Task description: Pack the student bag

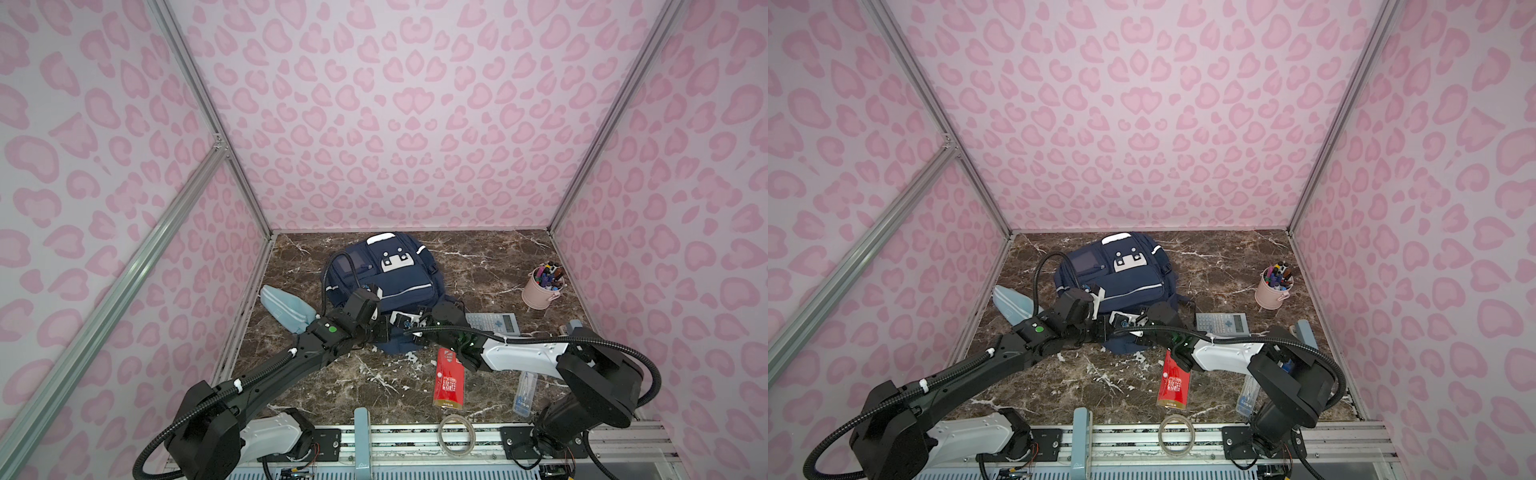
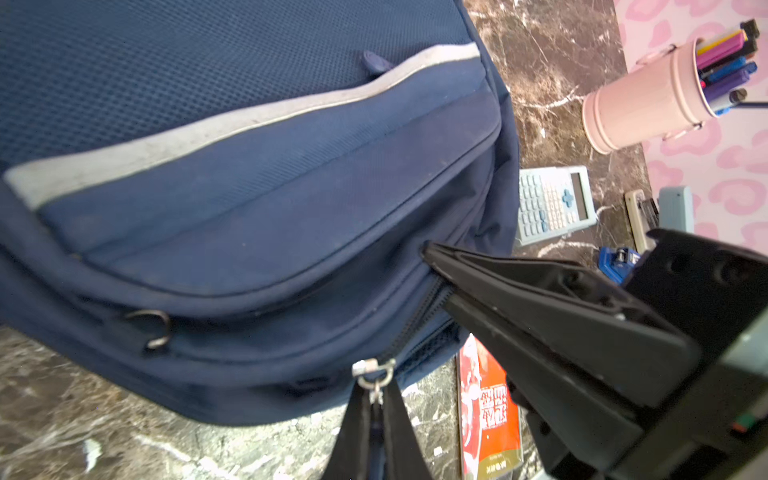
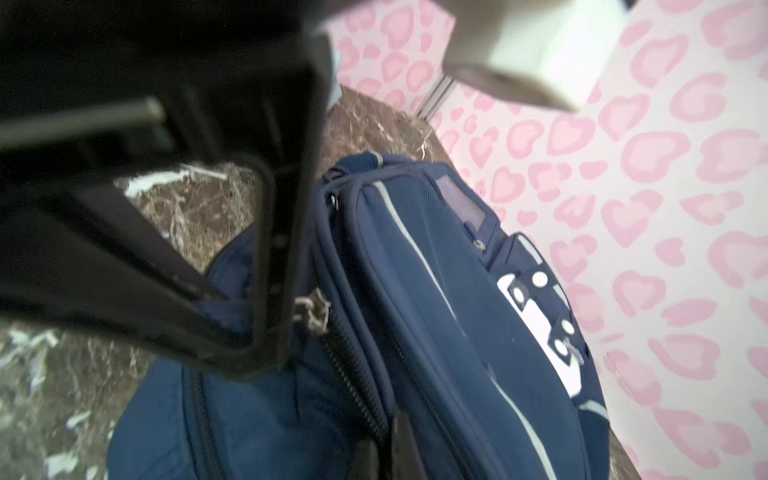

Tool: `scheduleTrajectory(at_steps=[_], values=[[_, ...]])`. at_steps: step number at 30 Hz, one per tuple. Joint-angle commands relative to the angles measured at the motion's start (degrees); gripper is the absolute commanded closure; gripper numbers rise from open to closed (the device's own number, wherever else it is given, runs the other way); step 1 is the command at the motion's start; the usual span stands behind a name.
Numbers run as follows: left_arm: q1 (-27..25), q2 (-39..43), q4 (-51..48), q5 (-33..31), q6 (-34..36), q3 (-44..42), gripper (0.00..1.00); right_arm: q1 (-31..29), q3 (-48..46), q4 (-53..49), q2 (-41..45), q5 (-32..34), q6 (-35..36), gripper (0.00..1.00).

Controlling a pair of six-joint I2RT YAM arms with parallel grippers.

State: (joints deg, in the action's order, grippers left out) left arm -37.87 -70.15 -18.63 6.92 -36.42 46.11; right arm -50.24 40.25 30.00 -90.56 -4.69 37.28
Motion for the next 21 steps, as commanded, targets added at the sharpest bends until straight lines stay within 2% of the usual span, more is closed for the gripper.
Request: scheduleTrajectory(at_steps=[1, 7, 9, 12, 15, 18, 21], values=[[3.04, -0.24, 3.96, -1.17, 0.13, -0.88, 0.97, 0.14, -1.13, -3.07, 1.12, 1.13, 1.93, 1.0], [12.18, -1.55, 3.8, -8.25, 1.48, -2.67, 0.97, 1.34, -2.44, -3.24, 3.53, 0.14, 1.76, 1.0], [13.84, -2.93, 5.28, -9.07, 2.16, -2.54, 0.97, 2.01, -2.84, -3.13, 3.94, -0.29, 1.48, 1.0], [15.96, -6.43, 4.61, -14.45, 4.27, 0.1, 0.97, 3.64, -4.64, -0.96, 5.15, -1.62, 0.67, 1.0], [20.27, -9.65, 6.22, -13.98, 5.58, 1.72, 0.97, 5.95, -6.35, 0.55, 6.85, -3.1, -0.36, 1.0], [21.03, -11.06, 6.51, -18.32, 6.89, 2.81, 0.97, 8.16, -7.08, 1.04, 7.85, -3.55, -0.83, 1.0], [21.25, -12.2, 6.56, -18.49, 7.24, 3.16, 0.97, 10.94, -8.21, 3.04, 8.06, -3.48, -1.5, 1.0]])
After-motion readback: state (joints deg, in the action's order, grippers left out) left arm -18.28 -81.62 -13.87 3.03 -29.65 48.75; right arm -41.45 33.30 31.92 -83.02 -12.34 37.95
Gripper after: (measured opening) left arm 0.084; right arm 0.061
